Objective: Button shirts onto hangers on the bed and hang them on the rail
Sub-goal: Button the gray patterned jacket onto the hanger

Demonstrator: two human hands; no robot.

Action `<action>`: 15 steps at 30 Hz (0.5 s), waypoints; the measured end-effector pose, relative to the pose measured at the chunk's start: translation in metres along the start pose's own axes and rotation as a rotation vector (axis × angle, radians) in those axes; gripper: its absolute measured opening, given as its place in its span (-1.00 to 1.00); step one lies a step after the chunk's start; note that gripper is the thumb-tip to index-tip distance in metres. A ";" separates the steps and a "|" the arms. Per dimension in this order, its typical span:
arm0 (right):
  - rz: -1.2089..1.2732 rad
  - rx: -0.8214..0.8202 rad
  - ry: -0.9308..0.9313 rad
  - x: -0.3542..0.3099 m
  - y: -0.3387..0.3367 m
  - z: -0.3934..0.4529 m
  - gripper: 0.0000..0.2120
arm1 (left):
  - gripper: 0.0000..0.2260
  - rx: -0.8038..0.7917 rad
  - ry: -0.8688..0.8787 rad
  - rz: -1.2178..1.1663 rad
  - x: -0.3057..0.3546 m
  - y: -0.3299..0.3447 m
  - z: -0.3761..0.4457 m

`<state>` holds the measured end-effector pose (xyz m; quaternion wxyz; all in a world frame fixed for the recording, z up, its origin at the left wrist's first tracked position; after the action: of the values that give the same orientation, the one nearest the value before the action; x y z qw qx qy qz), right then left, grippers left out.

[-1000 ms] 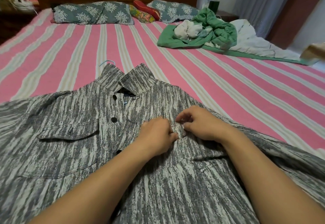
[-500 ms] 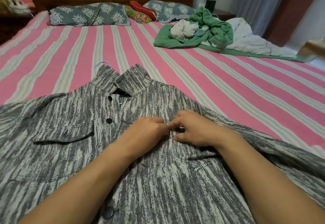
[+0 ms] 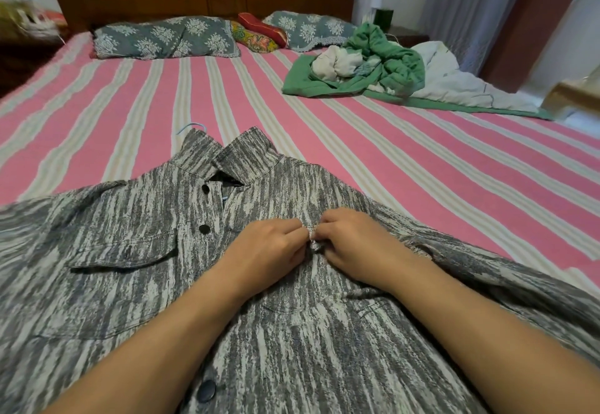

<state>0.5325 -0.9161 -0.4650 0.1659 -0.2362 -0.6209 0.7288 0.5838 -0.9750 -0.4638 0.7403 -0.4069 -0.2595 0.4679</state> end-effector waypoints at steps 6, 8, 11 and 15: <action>-0.021 0.143 -0.049 -0.001 -0.004 -0.008 -0.91 | -0.85 0.049 0.020 0.041 0.004 -0.005 -0.002; 0.013 0.156 -0.068 -0.003 -0.003 -0.006 -0.79 | -0.87 0.084 0.001 0.034 0.001 -0.008 -0.003; 0.066 0.208 -0.100 -0.005 -0.008 -0.002 -0.73 | -0.86 0.122 -0.024 0.025 -0.003 -0.012 -0.006; -0.004 0.236 -0.202 -0.013 -0.008 0.005 -0.83 | -0.88 0.106 -0.077 -0.004 -0.009 -0.012 -0.010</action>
<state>0.5406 -0.9259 -0.4545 0.1307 -0.1391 -0.5449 0.8165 0.5935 -0.9890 -0.4591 0.7512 -0.3484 -0.2637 0.4948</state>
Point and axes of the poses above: each hand's wrist, its own z-axis towards the middle knuckle, its own y-axis out of the palm, x = y × z, the point moved 10 cm from there along z, towards the middle knuckle, and after that the axes turned 11 degrees about y, right-handed, at the moved point
